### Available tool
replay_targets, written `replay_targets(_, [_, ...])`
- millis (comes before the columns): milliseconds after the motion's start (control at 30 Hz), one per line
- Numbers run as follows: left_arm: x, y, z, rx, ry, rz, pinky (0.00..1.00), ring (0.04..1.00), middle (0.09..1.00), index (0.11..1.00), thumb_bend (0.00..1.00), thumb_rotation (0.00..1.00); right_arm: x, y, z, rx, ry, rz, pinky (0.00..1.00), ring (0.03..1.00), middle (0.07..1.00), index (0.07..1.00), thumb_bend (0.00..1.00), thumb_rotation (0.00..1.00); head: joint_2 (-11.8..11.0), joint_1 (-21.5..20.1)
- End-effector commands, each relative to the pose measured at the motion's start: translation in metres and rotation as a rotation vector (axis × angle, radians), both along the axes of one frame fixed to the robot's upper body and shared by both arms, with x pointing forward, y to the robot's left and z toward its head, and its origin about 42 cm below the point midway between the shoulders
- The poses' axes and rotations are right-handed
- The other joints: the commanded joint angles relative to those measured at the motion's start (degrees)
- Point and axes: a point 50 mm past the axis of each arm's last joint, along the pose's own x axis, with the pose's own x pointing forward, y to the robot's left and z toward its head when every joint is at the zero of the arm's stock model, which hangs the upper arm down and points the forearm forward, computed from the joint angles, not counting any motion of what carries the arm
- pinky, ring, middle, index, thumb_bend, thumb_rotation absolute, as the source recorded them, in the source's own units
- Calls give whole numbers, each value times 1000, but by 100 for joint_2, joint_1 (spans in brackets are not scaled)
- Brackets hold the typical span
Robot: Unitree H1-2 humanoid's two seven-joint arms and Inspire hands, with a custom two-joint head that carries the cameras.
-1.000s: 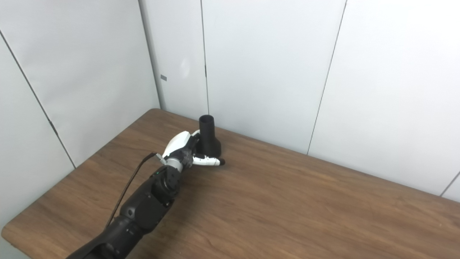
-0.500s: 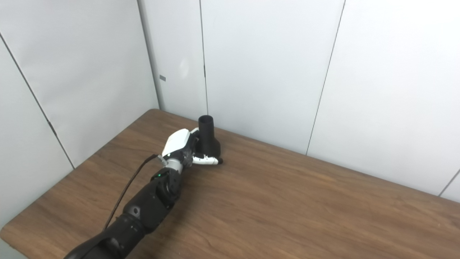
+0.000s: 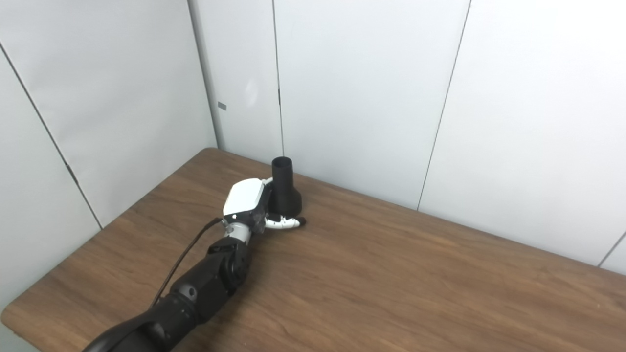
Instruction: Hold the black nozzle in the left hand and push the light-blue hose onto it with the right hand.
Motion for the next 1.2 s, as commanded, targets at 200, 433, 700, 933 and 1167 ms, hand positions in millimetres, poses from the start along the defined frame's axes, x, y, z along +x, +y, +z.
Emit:
replay_targets(200, [-13, 1, -23, 69, 63, -6, 811, 736, 714, 651, 1000, 91, -3, 2, 2, 6, -14, 2, 377, 507, 545, 485, 511, 173, 24, -21])
replay_targets(433, [-17, 1, -30, 115, -50, -26, 525, 561, 586, 576, 897, 53, -4, 2, 4, 8, -10, 0, 383, 513, 550, 485, 511, 173, 54, -28])
replay_targets(700, [-20, 2, -36, 136, -154, -72, 281, 352, 396, 511, 522, 0, -3, 2, 4, 4, -12, 1, 383, 512, 550, 485, 511, 173, 51, -21])
replay_targets(933, [-20, 3, -37, 143, -151, -79, 227, 297, 473, 485, 527, 0, -3, 2, 3, 6, -13, 0, 385, 514, 552, 486, 511, 173, 65, -23])
replay_targets(1167, [-21, 3, -36, 158, -152, -92, 237, 308, 434, 493, 522, 0, -3, 3, 3, -4, -16, 4, 393, 524, 561, 486, 511, 174, 63, -36])
